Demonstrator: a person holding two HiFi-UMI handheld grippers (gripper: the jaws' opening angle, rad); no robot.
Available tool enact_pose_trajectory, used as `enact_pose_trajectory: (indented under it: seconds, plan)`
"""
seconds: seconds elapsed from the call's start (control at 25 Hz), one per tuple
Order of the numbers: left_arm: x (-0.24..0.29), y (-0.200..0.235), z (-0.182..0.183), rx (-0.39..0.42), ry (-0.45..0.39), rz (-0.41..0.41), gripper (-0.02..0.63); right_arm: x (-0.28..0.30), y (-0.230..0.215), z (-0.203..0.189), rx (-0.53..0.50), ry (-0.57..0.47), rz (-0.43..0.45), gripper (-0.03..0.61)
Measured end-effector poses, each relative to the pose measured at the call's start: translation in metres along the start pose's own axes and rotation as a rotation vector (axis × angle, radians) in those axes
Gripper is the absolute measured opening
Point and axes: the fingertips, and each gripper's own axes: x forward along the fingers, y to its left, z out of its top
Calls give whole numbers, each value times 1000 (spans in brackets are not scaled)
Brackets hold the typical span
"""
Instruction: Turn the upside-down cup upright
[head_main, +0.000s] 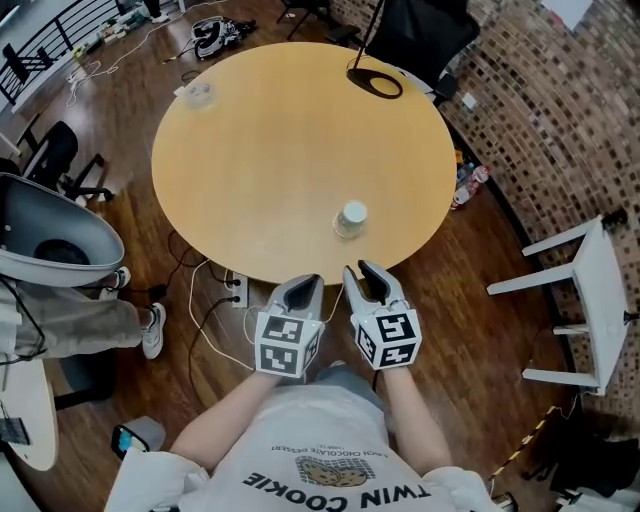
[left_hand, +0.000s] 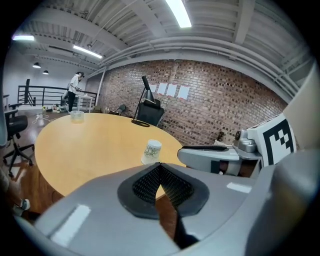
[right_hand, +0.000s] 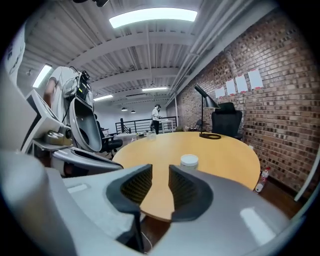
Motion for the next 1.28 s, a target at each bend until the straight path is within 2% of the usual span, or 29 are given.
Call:
enact_pose_trajectory:
  seconds: [0.28, 0.44, 0.92, 1.08, 1.28]
  plan:
    - [-13, -37, -12, 16, -18, 2, 3, -49, 20, -13, 50, -22, 33, 58]
    - [-28, -66, -26, 24, -22, 19, 3, -87, 24, -23, 75, -35, 37, 5]
    - [-92, -157, -85, 63, -29, 68, 3, -202, 48, -67, 88, -52, 83, 3]
    - [-119, -165, -93, 65, -35, 102, 3, -222, 66, -75, 106, -45, 106, 3]
    - [-146, -168, -97, 83, -39, 101, 3, -236, 92, -74, 118, -62, 114, 3]
